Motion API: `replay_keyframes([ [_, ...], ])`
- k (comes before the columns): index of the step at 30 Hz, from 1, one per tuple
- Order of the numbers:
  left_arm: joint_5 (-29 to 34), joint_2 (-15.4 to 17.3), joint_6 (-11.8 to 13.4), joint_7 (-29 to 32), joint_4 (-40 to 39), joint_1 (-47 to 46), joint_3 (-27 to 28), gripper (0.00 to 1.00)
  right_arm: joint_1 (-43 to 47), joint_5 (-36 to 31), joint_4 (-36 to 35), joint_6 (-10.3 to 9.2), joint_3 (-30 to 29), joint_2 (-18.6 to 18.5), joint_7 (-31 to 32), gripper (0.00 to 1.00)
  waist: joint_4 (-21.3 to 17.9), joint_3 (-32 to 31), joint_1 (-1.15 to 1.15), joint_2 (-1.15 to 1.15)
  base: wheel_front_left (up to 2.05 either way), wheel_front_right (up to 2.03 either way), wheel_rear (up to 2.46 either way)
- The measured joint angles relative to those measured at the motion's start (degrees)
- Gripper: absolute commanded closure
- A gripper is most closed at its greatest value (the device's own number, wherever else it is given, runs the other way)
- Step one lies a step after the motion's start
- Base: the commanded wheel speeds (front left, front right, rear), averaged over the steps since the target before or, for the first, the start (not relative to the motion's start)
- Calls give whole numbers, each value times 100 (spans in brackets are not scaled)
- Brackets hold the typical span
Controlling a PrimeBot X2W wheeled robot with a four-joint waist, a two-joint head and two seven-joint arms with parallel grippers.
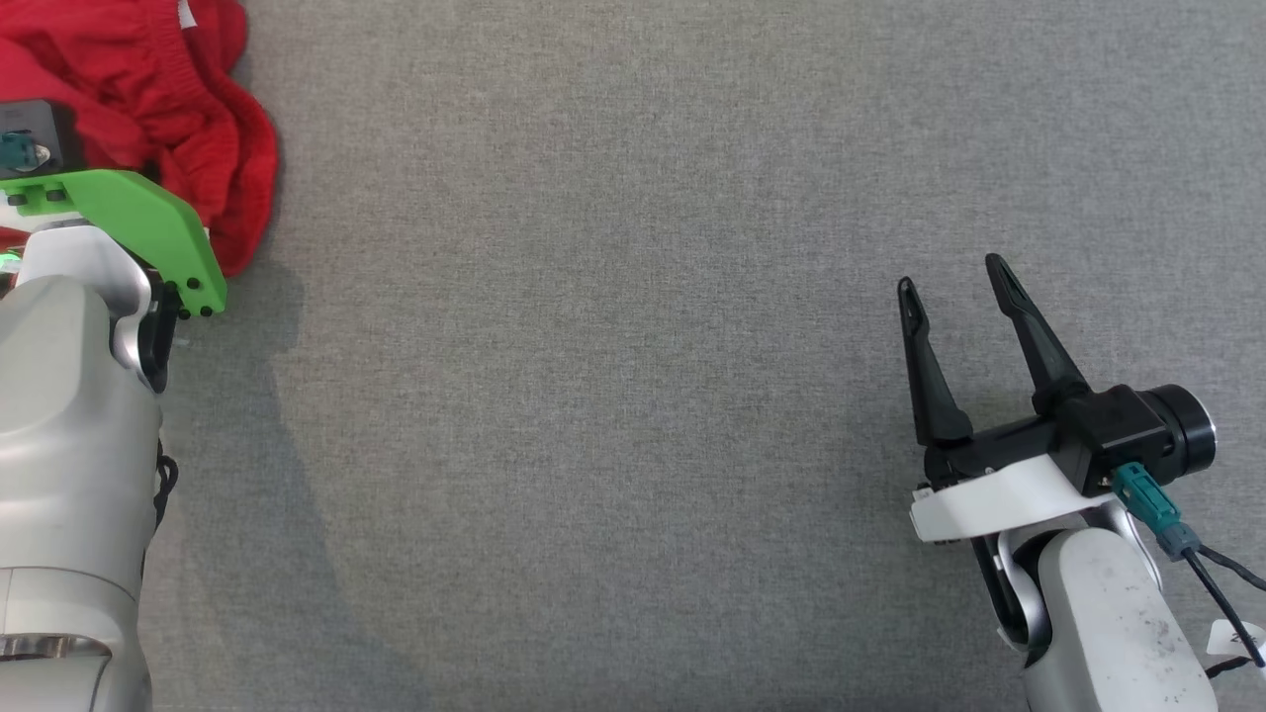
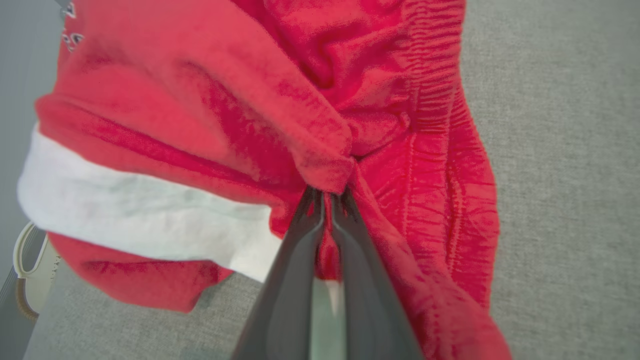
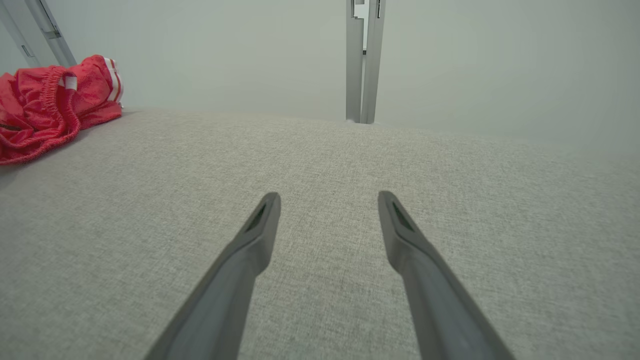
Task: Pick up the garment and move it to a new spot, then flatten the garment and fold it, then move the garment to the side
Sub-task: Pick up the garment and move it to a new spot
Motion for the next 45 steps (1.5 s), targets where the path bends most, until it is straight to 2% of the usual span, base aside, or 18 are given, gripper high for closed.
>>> replay_keyframes([
  [7,-186,21,-230,-632,-138,-151,80,100,120,215,101,0,-5,1,0,0,-1,-503,0,0,0,0,0],
  [14,-192,-62,-402,-929,-555,-358,-185,100,403,454,192,0,-193,1,0,0,-73,-1115,-1,0,0,0,0],
  [20,-172,-433,-457,-983,-1141,-416,-569,100,611,547,214,0,-506,0,0,0,-237,-1596,-1,0,0,0,0],
  [26,-366,-913,-476,-776,-1789,-395,-931,100,727,608,201,0,-733,-2,0,0,-616,-1836,-1,0,0,0,0],
  [32,-771,-1204,-477,-573,-2277,360,-1469,100,787,703,210,0,-751,-1,0,0,-1144,-1911,-1,0,0,0,0],
  [36,-1555,-1234,-394,-591,-2691,1152,-2315,100,818,773,238,0,-715,-3,0,0,-1487,-1896,-1,0,0,0,0],
  [41,-2398,-1254,124,-622,-3033,1827,-3753,100,767,848,252,0,-612,-4,0,0,-1875,-1798,-1,0,0,0,0],
  [45,-3022,-1254,444,-732,-3241,2043,-4623,100,716,901,259,0,-546,-3,0,0,-2095,-1665,-1,0,0,0,0],
])
